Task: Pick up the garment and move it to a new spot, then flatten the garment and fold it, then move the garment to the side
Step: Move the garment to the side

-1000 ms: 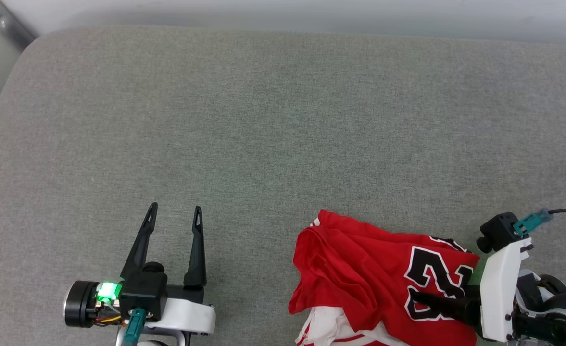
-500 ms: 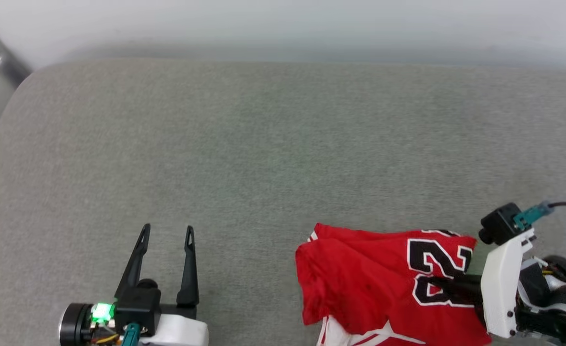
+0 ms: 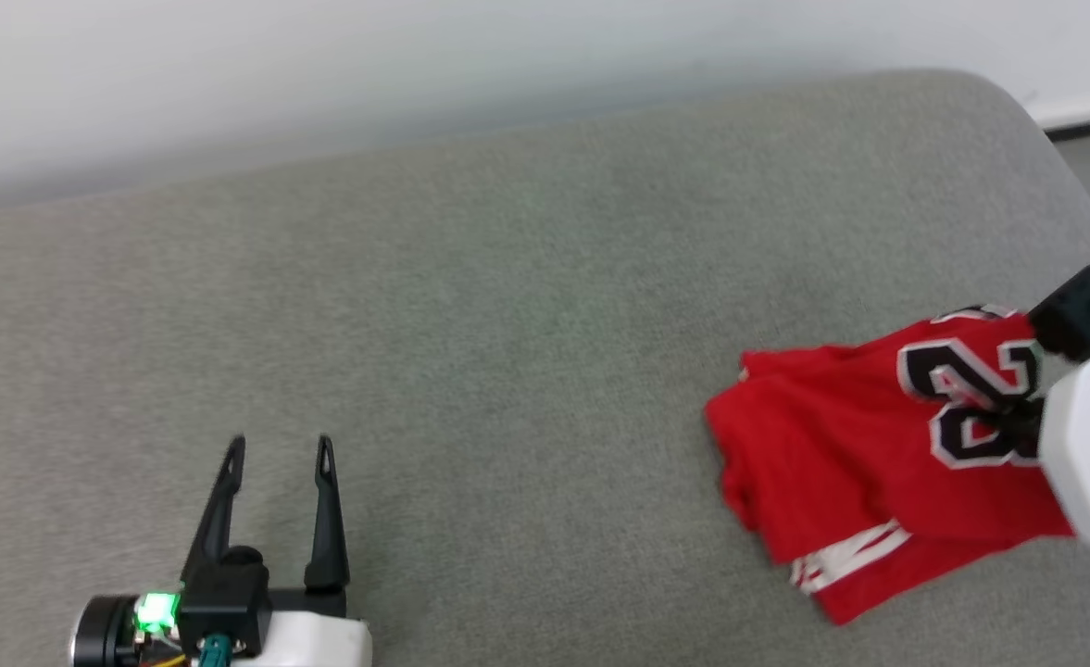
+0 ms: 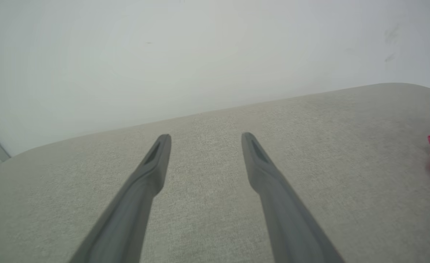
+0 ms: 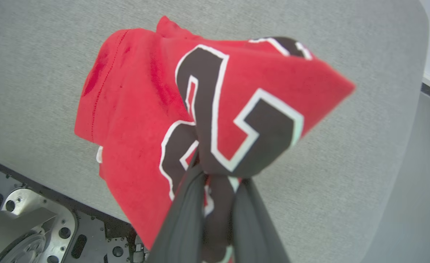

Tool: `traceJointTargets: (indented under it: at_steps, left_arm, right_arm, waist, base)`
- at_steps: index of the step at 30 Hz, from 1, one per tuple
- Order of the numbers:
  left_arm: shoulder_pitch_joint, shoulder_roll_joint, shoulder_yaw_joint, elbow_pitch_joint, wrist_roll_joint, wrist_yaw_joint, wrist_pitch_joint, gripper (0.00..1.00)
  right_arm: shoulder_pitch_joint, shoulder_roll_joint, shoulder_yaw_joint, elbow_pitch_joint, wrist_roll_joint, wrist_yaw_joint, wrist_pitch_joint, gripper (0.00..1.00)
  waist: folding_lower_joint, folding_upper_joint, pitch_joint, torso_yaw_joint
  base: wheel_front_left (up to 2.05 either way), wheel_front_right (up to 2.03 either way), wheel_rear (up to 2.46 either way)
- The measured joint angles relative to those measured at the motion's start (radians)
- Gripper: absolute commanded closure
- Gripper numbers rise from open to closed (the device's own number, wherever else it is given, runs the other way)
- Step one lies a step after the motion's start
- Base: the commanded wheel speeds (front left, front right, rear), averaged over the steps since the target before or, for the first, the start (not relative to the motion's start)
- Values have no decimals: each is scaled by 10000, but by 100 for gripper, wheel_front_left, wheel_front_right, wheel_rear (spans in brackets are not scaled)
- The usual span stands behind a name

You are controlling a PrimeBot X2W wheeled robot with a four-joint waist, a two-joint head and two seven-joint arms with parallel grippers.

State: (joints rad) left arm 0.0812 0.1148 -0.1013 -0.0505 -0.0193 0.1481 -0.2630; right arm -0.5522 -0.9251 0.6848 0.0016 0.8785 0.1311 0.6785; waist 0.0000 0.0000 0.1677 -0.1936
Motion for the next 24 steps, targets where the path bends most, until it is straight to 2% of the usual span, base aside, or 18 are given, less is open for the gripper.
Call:
traceJointTargets:
  at_steps: [6,11,18,24]
  left_arm:
    - [-779,355,23,-307,217,-184,0,0]
    - [-1313,662,44,-642,316,-280,0,0]
    - [-1708,905,100,-1214,332,-232,0,0]
    - [-1872,918,36,-1576,328,-146,0,0]
  right_arm:
    - [-792,-454,-349,1524,-755,0,-844,100]
    - [-1346,-466,-970,3258,-1325,2,-1444,100]
    - [-1910,-454,-2245,5476,-1779,0,-2117,100]
    - [-2052,-255,-2936,6661,-2230,0,-2476,100]
  waist:
    - [1,0,1198,-529]
    - [1,0,2294,-698]
    - [2,0,3538,-612]
    - [1,0,4111,-279]
  base:
    - [0,0,0]
    - [0,0,0]
    - [0,0,0]
    - [0,0,0]
